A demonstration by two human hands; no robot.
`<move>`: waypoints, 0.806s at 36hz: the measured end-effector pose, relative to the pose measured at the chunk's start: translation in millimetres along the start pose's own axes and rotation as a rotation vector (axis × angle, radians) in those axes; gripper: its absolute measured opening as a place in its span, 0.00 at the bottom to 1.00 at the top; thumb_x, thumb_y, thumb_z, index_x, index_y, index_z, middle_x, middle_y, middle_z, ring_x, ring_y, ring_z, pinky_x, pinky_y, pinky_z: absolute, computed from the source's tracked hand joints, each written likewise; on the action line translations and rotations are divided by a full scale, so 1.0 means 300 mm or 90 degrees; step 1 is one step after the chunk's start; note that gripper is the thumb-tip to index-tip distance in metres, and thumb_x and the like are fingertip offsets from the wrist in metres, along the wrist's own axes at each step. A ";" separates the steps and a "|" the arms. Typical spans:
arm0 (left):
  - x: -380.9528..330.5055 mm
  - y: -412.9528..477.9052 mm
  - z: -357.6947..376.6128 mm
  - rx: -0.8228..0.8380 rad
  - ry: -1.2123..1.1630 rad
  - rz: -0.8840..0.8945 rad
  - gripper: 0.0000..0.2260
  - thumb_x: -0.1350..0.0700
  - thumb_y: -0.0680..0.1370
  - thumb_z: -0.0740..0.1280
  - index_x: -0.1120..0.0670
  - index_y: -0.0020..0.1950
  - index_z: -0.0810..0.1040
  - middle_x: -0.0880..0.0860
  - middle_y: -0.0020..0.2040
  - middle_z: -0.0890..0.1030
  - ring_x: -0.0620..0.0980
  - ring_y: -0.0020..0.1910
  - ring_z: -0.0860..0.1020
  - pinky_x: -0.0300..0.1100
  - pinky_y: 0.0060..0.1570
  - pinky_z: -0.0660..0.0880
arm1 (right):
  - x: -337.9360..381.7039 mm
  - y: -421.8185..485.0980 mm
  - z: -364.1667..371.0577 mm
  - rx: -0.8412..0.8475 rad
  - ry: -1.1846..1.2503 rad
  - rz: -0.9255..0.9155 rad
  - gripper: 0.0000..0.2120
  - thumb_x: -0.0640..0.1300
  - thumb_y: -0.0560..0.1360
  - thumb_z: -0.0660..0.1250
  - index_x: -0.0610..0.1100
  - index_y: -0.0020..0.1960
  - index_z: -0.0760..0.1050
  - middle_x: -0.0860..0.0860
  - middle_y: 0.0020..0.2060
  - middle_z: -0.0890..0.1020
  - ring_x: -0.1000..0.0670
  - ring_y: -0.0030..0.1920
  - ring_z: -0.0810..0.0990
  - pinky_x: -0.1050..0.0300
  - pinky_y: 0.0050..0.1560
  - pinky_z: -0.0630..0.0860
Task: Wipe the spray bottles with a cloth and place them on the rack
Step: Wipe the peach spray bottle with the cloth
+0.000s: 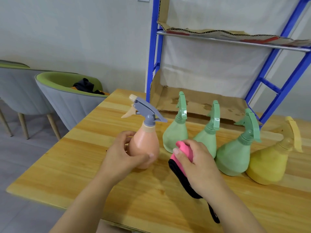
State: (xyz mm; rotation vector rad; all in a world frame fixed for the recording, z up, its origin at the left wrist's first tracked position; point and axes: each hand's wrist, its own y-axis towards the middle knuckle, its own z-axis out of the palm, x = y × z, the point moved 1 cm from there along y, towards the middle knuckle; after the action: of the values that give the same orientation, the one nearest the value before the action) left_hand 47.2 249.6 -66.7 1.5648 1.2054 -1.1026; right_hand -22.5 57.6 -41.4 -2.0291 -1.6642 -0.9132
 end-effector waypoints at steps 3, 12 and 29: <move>0.019 0.013 0.002 0.013 0.029 0.003 0.30 0.41 0.51 0.74 0.38 0.52 0.71 0.42 0.50 0.78 0.35 0.43 0.78 0.31 0.35 0.74 | 0.002 0.005 0.000 0.004 -0.008 0.009 0.18 0.58 0.77 0.60 0.55 0.64 0.68 0.58 0.56 0.70 0.57 0.53 0.71 0.62 0.52 0.66; -0.002 0.003 0.028 0.028 -0.136 -0.035 0.34 0.45 0.52 0.77 0.45 0.56 0.73 0.51 0.49 0.83 0.53 0.47 0.82 0.51 0.45 0.79 | -0.017 0.007 0.010 0.002 0.054 -0.012 0.18 0.57 0.77 0.59 0.55 0.66 0.70 0.60 0.59 0.73 0.60 0.58 0.71 0.63 0.57 0.67; -0.171 -0.058 0.084 0.013 -0.392 0.069 0.33 0.53 0.55 0.76 0.53 0.60 0.73 0.53 0.54 0.81 0.44 0.48 0.83 0.34 0.41 0.78 | 0.068 -0.028 0.091 0.049 0.594 -0.027 0.28 0.66 0.73 0.48 0.54 0.44 0.84 0.52 0.39 0.86 0.55 0.43 0.84 0.65 0.44 0.78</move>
State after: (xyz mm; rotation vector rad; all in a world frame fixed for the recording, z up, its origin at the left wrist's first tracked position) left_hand 19.2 216.9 -25.5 1.1563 0.6858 -1.3895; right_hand -21.9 91.9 -48.4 -1.1800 -1.1673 -1.4693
